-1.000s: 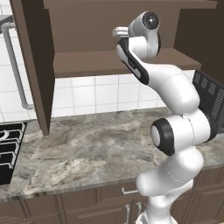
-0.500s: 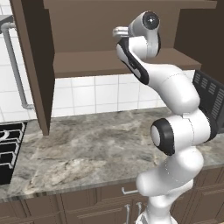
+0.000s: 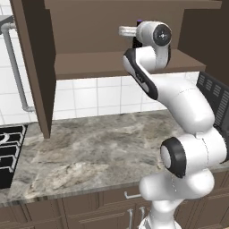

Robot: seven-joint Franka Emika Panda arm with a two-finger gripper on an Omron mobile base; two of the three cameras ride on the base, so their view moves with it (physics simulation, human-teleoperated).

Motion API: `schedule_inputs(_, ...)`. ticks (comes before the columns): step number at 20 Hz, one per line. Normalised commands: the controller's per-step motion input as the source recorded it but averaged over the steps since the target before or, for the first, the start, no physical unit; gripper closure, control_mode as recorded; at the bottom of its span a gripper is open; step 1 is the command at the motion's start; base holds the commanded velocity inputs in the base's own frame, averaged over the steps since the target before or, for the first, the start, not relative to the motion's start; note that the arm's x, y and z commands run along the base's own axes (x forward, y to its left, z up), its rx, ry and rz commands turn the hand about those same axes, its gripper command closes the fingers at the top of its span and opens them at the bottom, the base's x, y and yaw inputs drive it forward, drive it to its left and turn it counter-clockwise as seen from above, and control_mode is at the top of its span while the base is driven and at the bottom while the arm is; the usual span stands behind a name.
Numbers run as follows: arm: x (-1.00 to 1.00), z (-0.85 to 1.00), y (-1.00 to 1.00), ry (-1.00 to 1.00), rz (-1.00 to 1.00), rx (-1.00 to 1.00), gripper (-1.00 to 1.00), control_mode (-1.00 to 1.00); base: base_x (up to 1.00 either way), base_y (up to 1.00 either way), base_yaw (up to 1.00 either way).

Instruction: Open the cabinet directly in front. Then move the beer and the mug to the dining counter with the candle on it.

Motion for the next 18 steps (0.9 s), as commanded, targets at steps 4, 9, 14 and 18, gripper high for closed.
schedule_inputs(4,-0.94,0.07,0.00,-0.57,0.00,0.00,1.00,-1.00,0.00,0.00,0.00)
schedule_inputs(9,-1.00,0.49,0.00,-0.53,0.00,0.02,1.00,-1.00,0.00,0.00,0.00)
schedule_inputs(14,-1.00,0.61,0.00,-0.19,0.00,0.07,1.00,-1.00,0.00,0.00,0.00)
schedule_inputs(18,-1.00,-0.11,0.11,0.27,0.00,0.00,1.00,-1.00,0.00,0.00,0.00)
